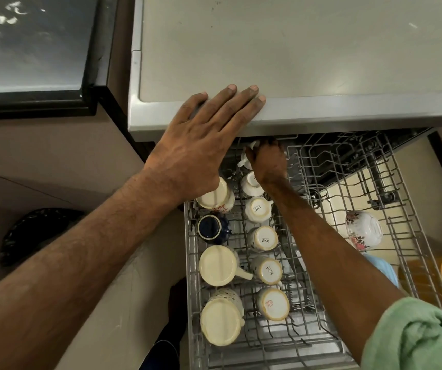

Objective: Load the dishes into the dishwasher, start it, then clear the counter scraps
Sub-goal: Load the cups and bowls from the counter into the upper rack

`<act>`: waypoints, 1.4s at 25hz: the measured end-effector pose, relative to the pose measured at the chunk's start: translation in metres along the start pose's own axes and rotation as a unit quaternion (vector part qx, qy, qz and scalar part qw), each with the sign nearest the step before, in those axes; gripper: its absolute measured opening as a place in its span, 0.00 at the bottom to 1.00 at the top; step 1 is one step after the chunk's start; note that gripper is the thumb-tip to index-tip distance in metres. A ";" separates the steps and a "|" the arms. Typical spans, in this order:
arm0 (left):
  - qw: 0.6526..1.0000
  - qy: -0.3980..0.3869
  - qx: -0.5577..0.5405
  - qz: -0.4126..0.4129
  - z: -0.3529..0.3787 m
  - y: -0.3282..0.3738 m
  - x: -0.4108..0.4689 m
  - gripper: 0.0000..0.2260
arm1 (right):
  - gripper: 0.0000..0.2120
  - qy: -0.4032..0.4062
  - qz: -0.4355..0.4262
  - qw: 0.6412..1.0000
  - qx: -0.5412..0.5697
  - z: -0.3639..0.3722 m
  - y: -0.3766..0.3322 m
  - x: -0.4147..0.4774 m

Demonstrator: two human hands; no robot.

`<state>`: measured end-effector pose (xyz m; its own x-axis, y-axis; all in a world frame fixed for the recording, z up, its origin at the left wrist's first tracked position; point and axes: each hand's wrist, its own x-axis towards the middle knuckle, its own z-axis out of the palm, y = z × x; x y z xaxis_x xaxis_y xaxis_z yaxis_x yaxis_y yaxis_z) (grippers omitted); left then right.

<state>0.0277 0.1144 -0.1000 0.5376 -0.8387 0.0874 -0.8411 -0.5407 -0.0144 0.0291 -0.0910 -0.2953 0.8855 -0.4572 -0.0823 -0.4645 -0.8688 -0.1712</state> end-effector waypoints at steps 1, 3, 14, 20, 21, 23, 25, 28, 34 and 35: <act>1.000 0.002 0.001 0.001 0.000 0.000 0.000 0.46 | 0.27 -0.003 0.004 1.000 0.008 0.000 0.000 0.001; 1.000 0.007 0.000 0.003 0.002 0.000 0.001 0.46 | 0.28 -0.007 0.009 1.000 0.012 0.000 0.001 0.004; 1.000 0.004 0.012 0.005 0.002 0.000 0.001 0.47 | 0.25 -0.056 0.006 0.998 0.002 0.011 -0.006 0.004; 1.000 -0.009 0.007 -0.002 0.000 0.001 0.000 0.47 | 0.25 -0.065 0.012 0.998 0.023 0.004 -0.006 0.004; 1.000 -0.009 0.007 -0.001 0.001 0.001 0.000 0.47 | 0.24 -0.063 0.013 0.998 0.023 0.002 -0.005 0.003; 1.000 -0.005 0.008 0.004 0.003 0.000 0.000 0.47 | 0.22 -0.052 0.017 0.998 0.021 -0.002 -0.002 0.001; 1.000 -0.004 0.001 0.008 0.005 -0.002 0.000 0.48 | 0.17 -0.039 0.023 0.999 0.008 -0.012 0.004 -0.007; 0.999 -0.043 -0.019 0.006 -0.002 -0.003 -0.001 0.49 | 0.15 -0.061 0.022 0.998 -0.002 -0.039 0.011 -0.042; 0.981 -0.131 -0.095 -0.104 -0.038 0.038 -0.028 0.44 | 0.20 -0.110 -0.023 0.994 -0.008 -0.128 0.007 -0.149; 0.979 -0.138 -0.095 -0.117 -0.043 0.051 -0.045 0.42 | 0.21 -0.101 -0.036 0.994 -0.004 -0.146 0.004 -0.166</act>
<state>-0.0416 0.1278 -0.0616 0.6904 -0.6930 -0.2076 -0.6746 -0.7204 0.1609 -0.1209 -0.0461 -0.1389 0.8996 -0.3464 -0.2658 -0.3988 -0.8998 -0.1768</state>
